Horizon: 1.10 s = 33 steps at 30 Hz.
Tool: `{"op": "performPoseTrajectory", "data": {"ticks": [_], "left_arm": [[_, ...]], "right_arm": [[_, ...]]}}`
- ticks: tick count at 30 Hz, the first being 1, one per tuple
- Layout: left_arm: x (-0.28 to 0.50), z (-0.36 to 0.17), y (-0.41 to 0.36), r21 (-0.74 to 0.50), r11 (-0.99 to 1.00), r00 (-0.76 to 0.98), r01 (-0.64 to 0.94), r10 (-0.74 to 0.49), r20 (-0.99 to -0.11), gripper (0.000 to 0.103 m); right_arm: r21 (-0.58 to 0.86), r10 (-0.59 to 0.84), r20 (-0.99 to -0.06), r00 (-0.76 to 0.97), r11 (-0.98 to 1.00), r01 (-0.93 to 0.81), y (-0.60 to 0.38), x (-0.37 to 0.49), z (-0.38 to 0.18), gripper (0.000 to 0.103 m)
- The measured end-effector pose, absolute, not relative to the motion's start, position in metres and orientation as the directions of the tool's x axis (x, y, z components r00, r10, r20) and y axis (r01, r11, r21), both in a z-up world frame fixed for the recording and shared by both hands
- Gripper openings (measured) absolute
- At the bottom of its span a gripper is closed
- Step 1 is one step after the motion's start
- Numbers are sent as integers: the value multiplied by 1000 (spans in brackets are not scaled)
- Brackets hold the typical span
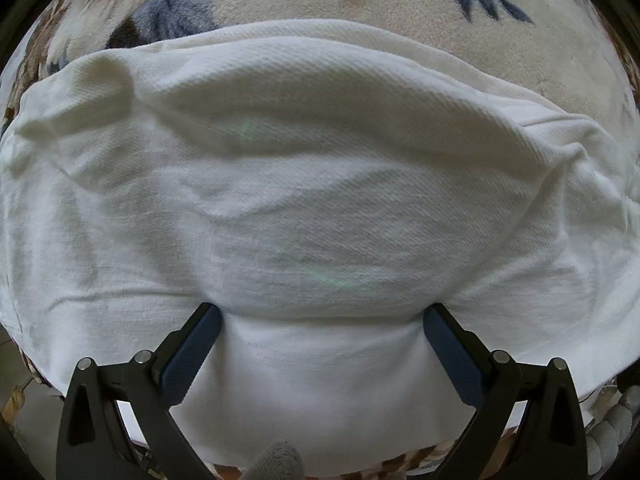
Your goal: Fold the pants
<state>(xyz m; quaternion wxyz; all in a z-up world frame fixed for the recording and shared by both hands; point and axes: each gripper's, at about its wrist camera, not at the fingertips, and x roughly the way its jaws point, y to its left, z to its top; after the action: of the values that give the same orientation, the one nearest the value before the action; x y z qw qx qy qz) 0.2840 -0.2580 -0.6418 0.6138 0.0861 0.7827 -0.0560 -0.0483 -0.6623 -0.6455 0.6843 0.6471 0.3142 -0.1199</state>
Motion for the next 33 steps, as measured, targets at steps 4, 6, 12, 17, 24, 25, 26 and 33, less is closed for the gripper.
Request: {"op": "performPoseTrajectory", "data": {"ticks": [4,6,12,17,24,25,26,33], "left_arm": [[272,-640,-256,24,979,-209,202,67,-976,103],[268,-635,-257,28,978,-203,205,71,-977,103],[248,-601,-265,118,960,-54,254,136,-989,103],[242,-580,-259,145,947,16,287,147,-989,103],[246,-552,-170,99,984,-17,148,103,-995,103],[245,-548,-153,101,987,-18,126,104,-994,103],[244,-544,-138,102,989,-21,107,105,-994,103],[236,-508,-3,135,990,30,-34,136,-990,103]], "right_arm": [[740,298,-673,677,240,629,-650,-20,-660,34],[730,300,-681,668,215,649,-649,-13,-670,24],[661,198,-744,638,353,662,-624,10,-620,11],[677,204,-720,664,419,605,-589,43,-572,10],[667,243,-720,650,501,552,-504,77,-527,10],[661,246,-724,645,514,546,-491,78,-526,10],[659,255,-725,640,526,537,-476,79,-525,10],[654,384,-732,562,625,425,-329,116,-559,10]]}}
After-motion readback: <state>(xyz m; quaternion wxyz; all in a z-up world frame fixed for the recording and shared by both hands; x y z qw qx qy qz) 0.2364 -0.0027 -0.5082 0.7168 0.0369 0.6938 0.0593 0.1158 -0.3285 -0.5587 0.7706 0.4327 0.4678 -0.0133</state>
